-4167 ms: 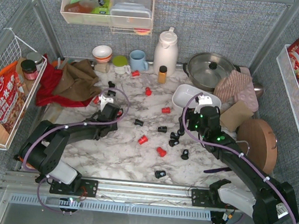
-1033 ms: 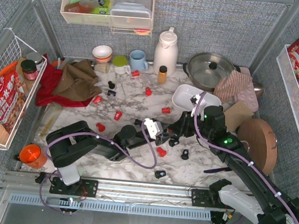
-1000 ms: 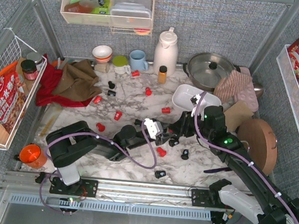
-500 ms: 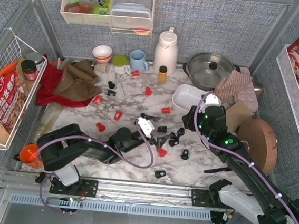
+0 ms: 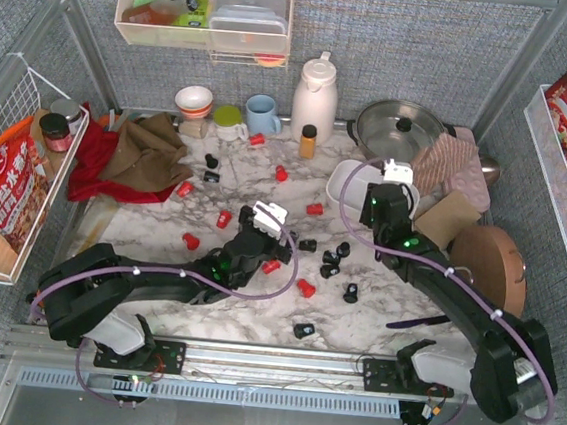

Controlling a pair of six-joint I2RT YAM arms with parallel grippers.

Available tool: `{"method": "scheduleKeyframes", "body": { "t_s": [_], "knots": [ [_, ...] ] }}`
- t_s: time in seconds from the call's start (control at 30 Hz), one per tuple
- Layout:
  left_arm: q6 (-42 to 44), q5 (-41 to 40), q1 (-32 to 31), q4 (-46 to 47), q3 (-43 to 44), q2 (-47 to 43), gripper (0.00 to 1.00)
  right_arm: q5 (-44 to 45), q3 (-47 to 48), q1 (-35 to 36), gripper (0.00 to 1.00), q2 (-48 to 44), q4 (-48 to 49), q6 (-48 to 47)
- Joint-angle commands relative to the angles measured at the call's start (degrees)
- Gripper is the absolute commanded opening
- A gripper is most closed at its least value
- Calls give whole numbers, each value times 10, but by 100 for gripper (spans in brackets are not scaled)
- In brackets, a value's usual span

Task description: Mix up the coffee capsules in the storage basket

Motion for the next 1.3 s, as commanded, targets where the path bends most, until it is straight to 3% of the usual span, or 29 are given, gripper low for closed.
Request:
{"method": "scheduleKeyframes", "body": {
  "t_s": [0.0, 0.23, 0.57, 0.7, 1.03, 1.27],
  "knots": [
    [-16, -83, 0, -77, 3, -6, 99, 42, 15, -17, 36, 44, 65, -30],
    [-25, -102, 1, -121, 2, -13, 99, 20, 55, -91, 40, 147, 82, -13],
    [-53, -77, 13, -150, 4, -9, 99, -41, 120, -154, 65, 248, 5, 43],
    [-69, -64, 21, -155, 4, -9, 99, -38, 113, -154, 78, 218, -10, 42],
    [-76, 23, 22, -204, 12, -11, 99, -94, -13, -108, 77, 7, -1, 77],
    [-97, 50, 23, -280, 26, -11, 91, -99, -83, -72, 76, -87, 18, 41]
  ]
}}
